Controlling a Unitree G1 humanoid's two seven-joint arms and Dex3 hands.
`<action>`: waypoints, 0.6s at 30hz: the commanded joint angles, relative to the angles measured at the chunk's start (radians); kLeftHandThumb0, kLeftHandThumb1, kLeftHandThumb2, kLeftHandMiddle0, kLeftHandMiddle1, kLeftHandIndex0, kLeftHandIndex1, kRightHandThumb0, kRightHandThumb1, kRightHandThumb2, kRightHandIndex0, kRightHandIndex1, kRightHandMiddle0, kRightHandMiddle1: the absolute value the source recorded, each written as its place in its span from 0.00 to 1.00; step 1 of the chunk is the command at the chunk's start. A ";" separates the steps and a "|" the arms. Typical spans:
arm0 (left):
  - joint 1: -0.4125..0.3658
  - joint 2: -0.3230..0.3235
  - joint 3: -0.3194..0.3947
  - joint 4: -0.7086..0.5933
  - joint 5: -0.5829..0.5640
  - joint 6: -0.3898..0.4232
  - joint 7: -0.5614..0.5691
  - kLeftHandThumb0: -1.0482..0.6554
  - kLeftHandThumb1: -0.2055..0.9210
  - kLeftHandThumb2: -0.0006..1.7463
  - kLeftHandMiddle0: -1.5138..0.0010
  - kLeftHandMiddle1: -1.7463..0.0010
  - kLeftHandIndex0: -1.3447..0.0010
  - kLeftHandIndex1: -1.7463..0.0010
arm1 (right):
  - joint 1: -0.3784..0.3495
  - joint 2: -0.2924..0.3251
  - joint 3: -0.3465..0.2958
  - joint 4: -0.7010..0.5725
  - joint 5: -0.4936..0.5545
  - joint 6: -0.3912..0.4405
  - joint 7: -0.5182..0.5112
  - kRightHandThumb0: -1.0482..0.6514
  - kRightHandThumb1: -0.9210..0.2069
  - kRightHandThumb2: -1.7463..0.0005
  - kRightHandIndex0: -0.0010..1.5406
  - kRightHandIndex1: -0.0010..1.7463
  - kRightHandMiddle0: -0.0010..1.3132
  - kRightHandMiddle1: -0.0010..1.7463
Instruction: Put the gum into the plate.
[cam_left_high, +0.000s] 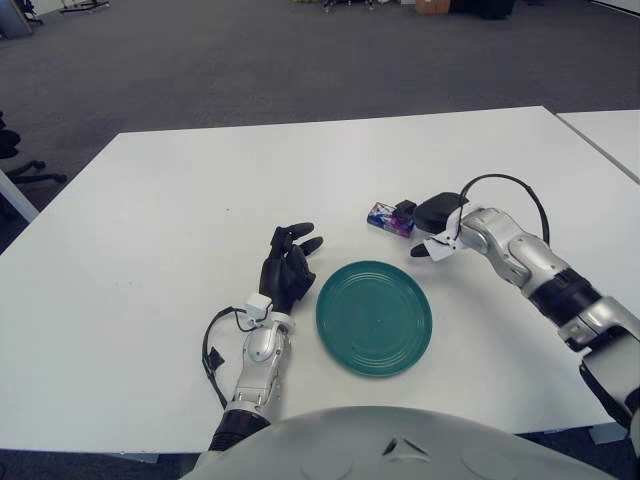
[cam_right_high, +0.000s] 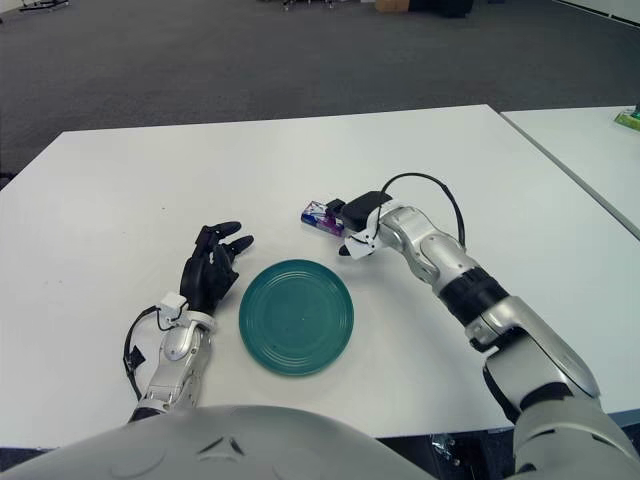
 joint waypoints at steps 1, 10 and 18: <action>0.039 -0.098 0.013 0.111 -0.027 0.000 -0.004 0.08 1.00 0.52 0.70 0.54 0.87 0.34 | 0.054 -0.052 -0.045 -0.085 0.016 -0.006 0.050 0.09 0.00 0.60 0.28 0.02 0.00 0.31; 0.026 -0.098 0.024 0.126 -0.030 -0.001 -0.010 0.08 1.00 0.52 0.70 0.54 0.86 0.33 | 0.155 -0.129 -0.136 -0.220 0.048 -0.024 0.121 0.10 0.00 0.57 0.29 0.02 0.00 0.29; 0.018 -0.091 0.027 0.127 -0.032 0.006 -0.015 0.08 1.00 0.52 0.70 0.53 0.86 0.34 | 0.240 -0.171 -0.197 -0.288 0.062 -0.036 0.153 0.09 0.00 0.56 0.29 0.02 0.00 0.28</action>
